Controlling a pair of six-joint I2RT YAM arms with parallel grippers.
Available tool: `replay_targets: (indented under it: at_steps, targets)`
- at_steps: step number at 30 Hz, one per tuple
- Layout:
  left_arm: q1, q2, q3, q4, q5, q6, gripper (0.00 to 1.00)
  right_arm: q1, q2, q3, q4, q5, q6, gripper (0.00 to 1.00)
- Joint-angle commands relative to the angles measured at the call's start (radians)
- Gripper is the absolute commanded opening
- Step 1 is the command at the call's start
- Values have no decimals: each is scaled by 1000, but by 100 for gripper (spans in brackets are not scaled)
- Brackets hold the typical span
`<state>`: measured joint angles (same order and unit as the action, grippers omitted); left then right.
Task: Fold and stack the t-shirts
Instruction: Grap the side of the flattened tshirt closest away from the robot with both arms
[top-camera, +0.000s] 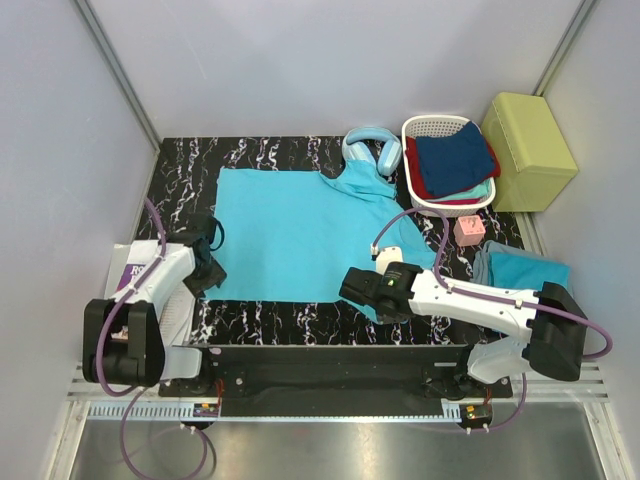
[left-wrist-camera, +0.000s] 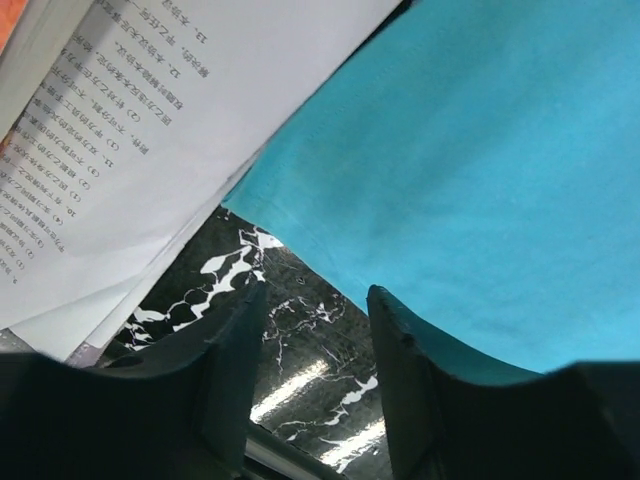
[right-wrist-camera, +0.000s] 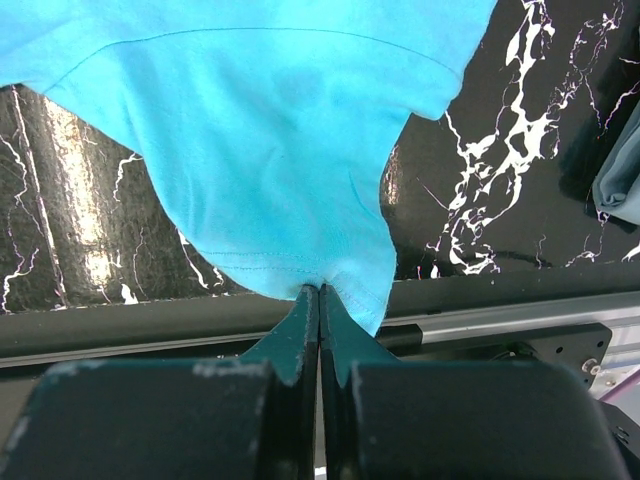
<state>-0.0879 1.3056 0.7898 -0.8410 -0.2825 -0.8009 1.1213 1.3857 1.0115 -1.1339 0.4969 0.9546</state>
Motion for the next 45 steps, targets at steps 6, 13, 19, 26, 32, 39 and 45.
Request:
replay_targets:
  at_steps: [6, 13, 19, 26, 32, 39, 45]
  targets:
    - [53, 43, -14, 6, 69, -15, 40, 8, 3, 6, 13, 34, 32, 0]
    - [68, 142, -6, 46, 135, 15, 49, 9, 4, 10, 14, 31, 39, 0]
    - [70, 176, 15, 63, 152, 46, 46, 9, -7, 4, 3, 25, 59, 0]
    - [70, 176, 19, 60, 152, 54, 26, 8, 1, 4, 10, 22, 69, 0]
    - [68, 113, 12, 33, 161, 42, 0, 8, 13, 16, 10, 25, 58, 0]
    - [27, -38, 63, -78, 164, 23, 0, 8, 6, 91, -52, 90, 61, 0]
    - [7, -100, 172, -141, 129, 25, 0, -24, 30, 220, -95, 172, 16, 0]
